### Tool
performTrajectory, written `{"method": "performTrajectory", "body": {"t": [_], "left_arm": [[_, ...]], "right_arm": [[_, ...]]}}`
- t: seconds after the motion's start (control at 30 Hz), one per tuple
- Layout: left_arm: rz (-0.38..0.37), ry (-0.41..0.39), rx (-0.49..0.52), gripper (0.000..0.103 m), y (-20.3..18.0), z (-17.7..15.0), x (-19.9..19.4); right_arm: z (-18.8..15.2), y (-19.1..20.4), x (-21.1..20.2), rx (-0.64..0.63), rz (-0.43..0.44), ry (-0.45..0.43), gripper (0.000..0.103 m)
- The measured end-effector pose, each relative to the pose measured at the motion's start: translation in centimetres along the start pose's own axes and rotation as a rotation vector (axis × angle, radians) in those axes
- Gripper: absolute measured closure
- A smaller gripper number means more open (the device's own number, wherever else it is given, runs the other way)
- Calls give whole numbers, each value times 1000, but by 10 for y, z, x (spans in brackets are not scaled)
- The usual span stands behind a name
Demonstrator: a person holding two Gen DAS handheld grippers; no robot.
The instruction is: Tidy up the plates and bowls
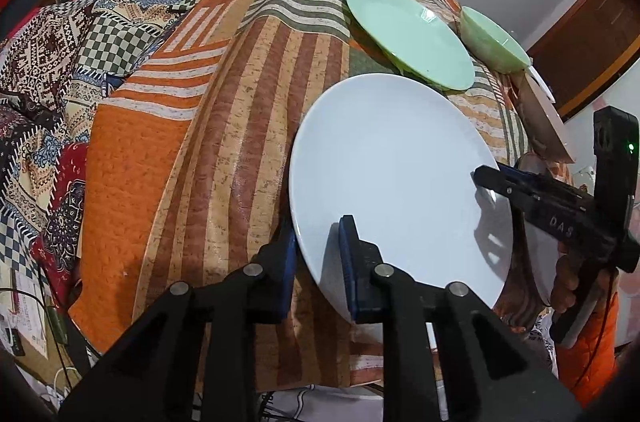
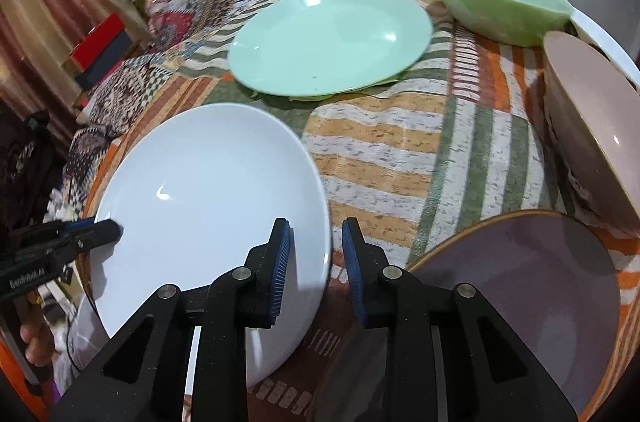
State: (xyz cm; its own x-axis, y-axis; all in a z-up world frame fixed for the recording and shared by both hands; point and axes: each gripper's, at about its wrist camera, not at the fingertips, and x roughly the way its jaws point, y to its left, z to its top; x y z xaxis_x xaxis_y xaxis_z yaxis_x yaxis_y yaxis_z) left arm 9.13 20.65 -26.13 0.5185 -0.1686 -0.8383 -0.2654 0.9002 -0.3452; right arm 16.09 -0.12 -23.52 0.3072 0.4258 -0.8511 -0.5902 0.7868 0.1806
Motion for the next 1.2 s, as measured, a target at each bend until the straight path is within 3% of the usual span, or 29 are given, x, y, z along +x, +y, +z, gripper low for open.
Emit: {"method": "performTrajectory", "body": {"t": [0.4,0.77,1.2], "left_arm": [[29,2,-3,83,-5,-3,-10],[30,-65,3,83,-20,-5,-45],[8,-132,89,83,-69,-4,-77]], "right_arm": [[0,3,-9,33,-3,7,84],[-3,12,-45,25,-14,-88,84],[-14,-2,-95,67,-47,-199,84]]}}
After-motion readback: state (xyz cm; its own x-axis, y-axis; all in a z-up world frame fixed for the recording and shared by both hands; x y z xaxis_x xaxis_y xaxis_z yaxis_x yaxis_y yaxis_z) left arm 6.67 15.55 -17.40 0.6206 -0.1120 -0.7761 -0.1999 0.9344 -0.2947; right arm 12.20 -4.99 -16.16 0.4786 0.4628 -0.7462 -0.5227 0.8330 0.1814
